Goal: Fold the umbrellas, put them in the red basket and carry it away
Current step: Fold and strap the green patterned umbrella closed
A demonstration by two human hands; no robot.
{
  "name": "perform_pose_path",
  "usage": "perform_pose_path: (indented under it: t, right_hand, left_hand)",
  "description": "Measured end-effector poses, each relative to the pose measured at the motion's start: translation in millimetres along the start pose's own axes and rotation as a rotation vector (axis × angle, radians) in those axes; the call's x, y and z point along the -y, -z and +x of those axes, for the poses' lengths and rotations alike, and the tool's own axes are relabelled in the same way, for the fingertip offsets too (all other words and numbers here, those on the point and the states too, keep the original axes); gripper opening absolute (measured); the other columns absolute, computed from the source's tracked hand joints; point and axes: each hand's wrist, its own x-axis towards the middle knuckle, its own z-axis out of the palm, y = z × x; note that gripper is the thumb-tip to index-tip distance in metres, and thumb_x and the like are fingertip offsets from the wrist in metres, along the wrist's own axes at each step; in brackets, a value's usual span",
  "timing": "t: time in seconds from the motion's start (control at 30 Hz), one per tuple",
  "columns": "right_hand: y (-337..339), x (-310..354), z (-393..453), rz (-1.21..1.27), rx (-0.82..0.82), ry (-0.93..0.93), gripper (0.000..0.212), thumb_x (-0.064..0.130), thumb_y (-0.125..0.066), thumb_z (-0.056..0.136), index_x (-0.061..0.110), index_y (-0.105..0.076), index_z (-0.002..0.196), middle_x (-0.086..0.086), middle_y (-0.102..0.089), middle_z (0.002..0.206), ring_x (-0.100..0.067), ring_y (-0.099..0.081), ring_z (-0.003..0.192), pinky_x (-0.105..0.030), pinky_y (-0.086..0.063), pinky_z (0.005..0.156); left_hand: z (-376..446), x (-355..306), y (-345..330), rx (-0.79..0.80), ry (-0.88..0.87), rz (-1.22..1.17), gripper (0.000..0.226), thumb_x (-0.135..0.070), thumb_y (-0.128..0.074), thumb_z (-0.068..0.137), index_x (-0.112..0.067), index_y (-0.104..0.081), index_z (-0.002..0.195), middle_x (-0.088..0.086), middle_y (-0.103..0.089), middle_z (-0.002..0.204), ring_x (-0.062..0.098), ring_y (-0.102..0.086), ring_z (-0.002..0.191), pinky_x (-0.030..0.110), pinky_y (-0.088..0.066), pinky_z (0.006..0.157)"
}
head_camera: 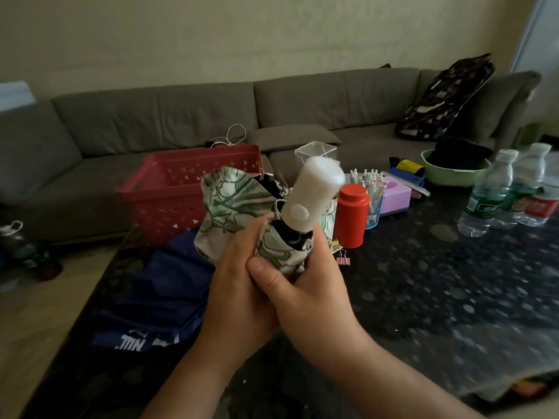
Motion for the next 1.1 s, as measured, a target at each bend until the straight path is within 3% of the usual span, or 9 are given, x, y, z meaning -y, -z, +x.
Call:
perform_pose_path:
  t: [0.1,0.3,0.57,0.63,0.7,0.77,0.83,0.97,1.1]
  right_hand:
    - [3,-2,-5,0.066,-0.032,0.075,0.052,0.001,-0.086,0.079,0.013,-0.062,0.123,-0.004,-0.075,0.111,-0.024,-0.073,0.109,-0.048,-0.058,0.096]
    - [9,4,-9,0.070,0.016,0.151,0.058,-0.008,-0.088,0.073,0.003,-0.064,0.124,-0.007,-0.078,0.110,-0.024,-0.074,0.108,-0.034,-0.058,0.094]
    - [13,9,-11,-0.080,0.103,0.064,0.068,0.016,-0.095,0.071,0.018,-0.065,0.132,0.003,-0.076,0.122,-0.015,-0.071,0.116,-0.043,-0.059,0.097]
    - [20,19,-8,-0.271,0.164,0.003,0.086,0.022,-0.097,0.071,0.038,-0.055,0.145,0.016,-0.067,0.133,-0.006,-0.069,0.116,-0.038,-0.062,0.090]
    - [31,32,-5,-0.391,0.150,0.031,0.069,0.030,-0.091,0.079,0.045,-0.060,0.139,0.014,-0.073,0.119,-0.009,-0.076,0.087,-0.039,-0.064,0.068]
    - [46,51,0,-0.433,0.069,0.178,0.032,0.039,-0.079,0.086,0.039,-0.073,0.117,0.009,-0.077,0.092,-0.018,-0.071,0.060,-0.044,-0.058,0.051]
    - [61,67,7,-0.451,-0.033,0.240,0.016,0.036,-0.072,0.090,0.036,-0.075,0.106,0.006,-0.075,0.084,-0.023,-0.070,0.062,-0.044,-0.058,0.053]
    - [86,73,22,-0.547,-0.055,0.111,0.011,0.026,-0.071,0.089,0.035,-0.076,0.094,0.010,-0.075,0.085,-0.020,-0.069,0.074,-0.040,-0.059,0.070]
    - [101,73,23,-0.428,0.199,-0.017,0.011,0.042,-0.074,0.089,0.035,-0.080,0.096,-0.004,-0.075,0.088,-0.030,-0.070,0.084,-0.043,-0.062,0.078]
  left_hand:
    - [-1,8,0,-0.118,-0.220,0.175,0.060,-0.016,-0.087,0.086,-0.025,-0.057,0.137,-0.020,-0.058,0.129,0.008,-0.057,0.123,0.037,-0.050,0.101]
    - [-1,16,0,-0.232,-0.520,0.234,0.049,-0.022,-0.069,0.095,-0.025,-0.049,0.140,0.000,-0.053,0.137,0.005,-0.044,0.139,0.032,-0.042,0.111]
    - [-4,10,15,-0.236,-0.264,0.197,0.058,-0.038,-0.076,0.083,-0.029,-0.052,0.135,-0.018,-0.056,0.127,-0.002,-0.053,0.117,0.006,-0.039,0.095]
    - [1,7,24,-0.278,-0.076,0.056,0.078,-0.030,-0.093,0.071,-0.049,-0.051,0.133,-0.038,-0.057,0.125,-0.015,-0.057,0.114,0.000,-0.040,0.090]
    - [7,9,31,-0.289,0.033,-0.059,0.101,-0.003,-0.095,0.066,-0.071,-0.047,0.123,-0.048,-0.059,0.118,-0.019,-0.060,0.110,0.000,-0.045,0.085]
    - [13,14,40,-0.247,0.075,-0.106,0.102,0.010,-0.090,0.068,-0.069,-0.050,0.119,-0.043,-0.066,0.109,-0.016,-0.066,0.101,0.001,-0.048,0.080]
    - [17,17,49,-0.145,0.109,-0.148,0.090,0.010,-0.091,0.068,-0.052,-0.053,0.121,-0.034,-0.071,0.107,-0.010,-0.069,0.099,0.004,-0.051,0.078]
    - [18,17,58,0.025,0.107,-0.232,0.088,0.010,-0.089,0.065,-0.042,-0.054,0.127,-0.024,-0.075,0.114,-0.002,-0.072,0.104,0.010,-0.055,0.081]
    - [16,16,63,0.100,0.077,-0.325,0.094,-0.006,-0.100,0.057,-0.057,-0.060,0.126,-0.013,-0.075,0.124,0.007,-0.073,0.113,0.017,-0.057,0.086]
